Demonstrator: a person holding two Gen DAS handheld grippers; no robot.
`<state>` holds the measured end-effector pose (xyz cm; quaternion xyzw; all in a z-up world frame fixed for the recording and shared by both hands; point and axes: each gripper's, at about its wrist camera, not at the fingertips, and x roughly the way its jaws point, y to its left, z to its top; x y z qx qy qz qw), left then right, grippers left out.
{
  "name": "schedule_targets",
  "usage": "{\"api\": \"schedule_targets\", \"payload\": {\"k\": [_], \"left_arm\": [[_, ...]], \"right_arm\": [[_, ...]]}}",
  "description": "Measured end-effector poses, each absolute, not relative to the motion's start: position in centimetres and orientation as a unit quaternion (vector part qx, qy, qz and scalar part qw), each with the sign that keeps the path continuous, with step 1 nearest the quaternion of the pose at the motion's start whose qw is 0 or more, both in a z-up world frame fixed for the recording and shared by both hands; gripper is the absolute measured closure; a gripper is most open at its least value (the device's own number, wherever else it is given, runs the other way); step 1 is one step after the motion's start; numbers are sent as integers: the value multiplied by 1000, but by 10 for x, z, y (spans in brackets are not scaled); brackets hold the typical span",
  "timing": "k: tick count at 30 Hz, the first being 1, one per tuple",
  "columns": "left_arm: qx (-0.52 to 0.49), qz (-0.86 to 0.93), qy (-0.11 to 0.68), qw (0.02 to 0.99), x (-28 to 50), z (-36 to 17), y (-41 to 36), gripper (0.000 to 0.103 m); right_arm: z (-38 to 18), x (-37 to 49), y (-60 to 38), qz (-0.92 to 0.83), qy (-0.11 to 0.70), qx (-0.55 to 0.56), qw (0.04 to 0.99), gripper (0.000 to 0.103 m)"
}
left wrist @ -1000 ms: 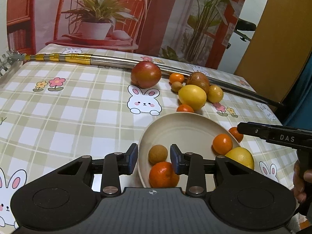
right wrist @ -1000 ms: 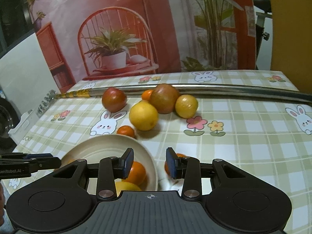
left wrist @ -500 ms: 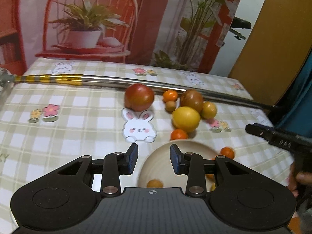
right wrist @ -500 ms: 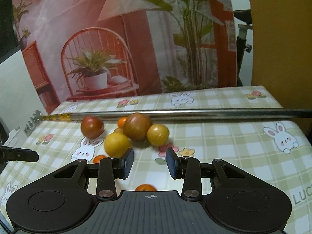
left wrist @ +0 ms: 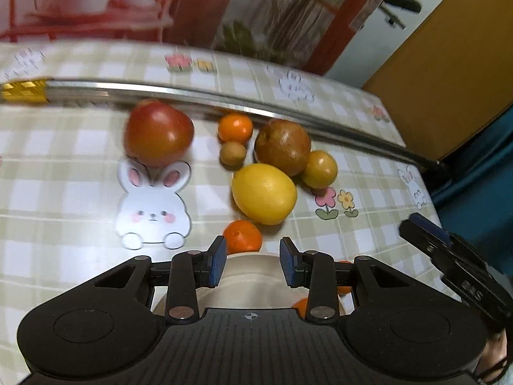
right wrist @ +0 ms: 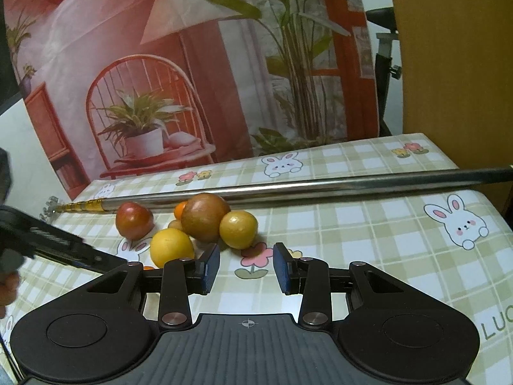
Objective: Organize fruits
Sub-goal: 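Grasp a tangerine with the left tool while the right tool grasps a yellow grapefruit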
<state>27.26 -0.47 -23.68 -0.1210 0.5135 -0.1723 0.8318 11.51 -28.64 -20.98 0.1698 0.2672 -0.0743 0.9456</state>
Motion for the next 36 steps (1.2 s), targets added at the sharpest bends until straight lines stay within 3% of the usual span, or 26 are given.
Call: {"api": "schedule_targets", "payload": {"k": [22, 36], "left_arm": [[-61, -153, 550, 819, 305, -269, -36, 64], [-44, -142, 493, 857, 282, -238, -19, 67]], "right_arm": [[-225, 107, -302, -80, 273, 200, 938, 68], [-221, 108, -296, -72, 276, 192, 939, 68]]}}
